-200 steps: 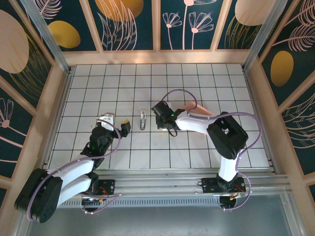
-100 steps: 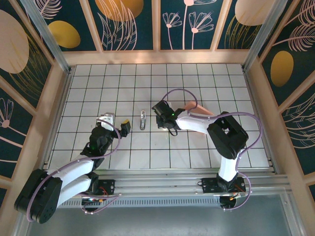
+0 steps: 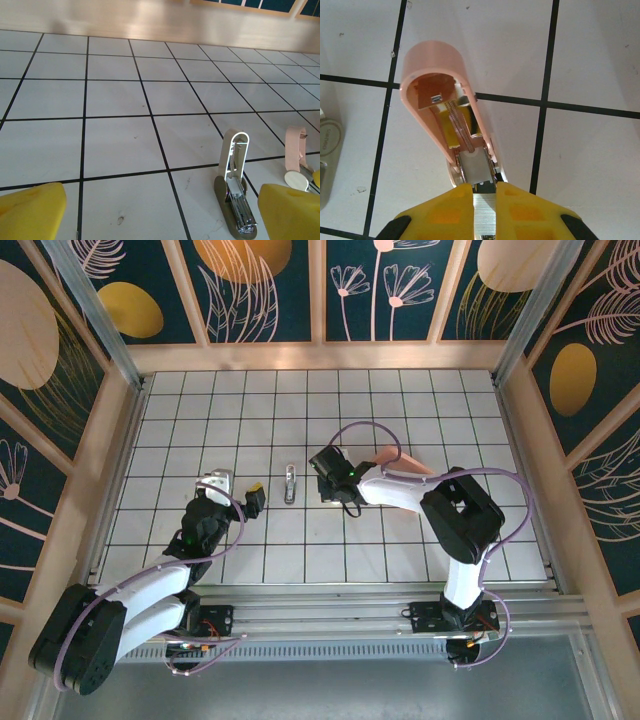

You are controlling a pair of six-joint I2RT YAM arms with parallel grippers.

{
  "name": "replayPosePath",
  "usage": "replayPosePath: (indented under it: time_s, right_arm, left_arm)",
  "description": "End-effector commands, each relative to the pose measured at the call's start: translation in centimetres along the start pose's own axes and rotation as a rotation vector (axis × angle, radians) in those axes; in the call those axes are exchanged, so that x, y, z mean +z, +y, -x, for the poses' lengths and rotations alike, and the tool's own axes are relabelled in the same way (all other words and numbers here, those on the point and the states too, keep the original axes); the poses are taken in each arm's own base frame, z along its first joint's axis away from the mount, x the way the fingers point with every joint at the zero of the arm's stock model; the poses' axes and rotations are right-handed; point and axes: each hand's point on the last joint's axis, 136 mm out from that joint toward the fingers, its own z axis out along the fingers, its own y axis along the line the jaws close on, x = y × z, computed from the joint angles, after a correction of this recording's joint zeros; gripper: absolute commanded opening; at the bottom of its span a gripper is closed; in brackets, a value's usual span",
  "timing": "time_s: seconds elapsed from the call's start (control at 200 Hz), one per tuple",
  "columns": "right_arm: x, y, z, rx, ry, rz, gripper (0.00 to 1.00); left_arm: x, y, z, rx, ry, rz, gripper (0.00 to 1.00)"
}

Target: Load the staples into the stapler

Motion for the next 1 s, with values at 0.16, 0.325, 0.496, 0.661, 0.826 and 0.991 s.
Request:
replayPosePath:
  time_s: [0.16, 0.325, 0.496, 0.661, 0.826, 0.991]
  right_arm:
    - [0.1, -0.9, -0.7, -0.042, 0.008, -0.031, 0.13]
    - [-0.1, -0.4, -0.6, -0.051, 0.003, -0.016, 0.13]
    - [-1.7, 0.3, 1.1, -0.049, -0.052, 0.020, 0.13]
    - [-3.0, 0.5, 2.2, -0.049, -0.095, 0.040, 0.13]
    - [-2.6, 0.1, 1.9, -0.058, -0.082, 0.025, 0.13]
    - [-1.6, -0.1, 1.1, -0.073, -0.055, 0.014, 0.13]
  left_arm:
    - [0.0, -0.6, 0.9, 0.013, -0.025, -0.023, 0.98]
    - [0.0, -0.6, 1.0, 0.013, -0.027, -0.026, 0.97]
    - [-0.1, -0.7, 1.1, 0.015, -0.028, -0.027, 0.97]
    - [-0.1, -0.7, 1.1, 0.015, -0.029, -0.029, 0.97]
    - [-0.1, -0.7, 1.3, 0.016, -0.032, -0.030, 0.97]
    - [-0.1, -0.8, 1.4, 0.015, -0.035, -0.031, 0.97]
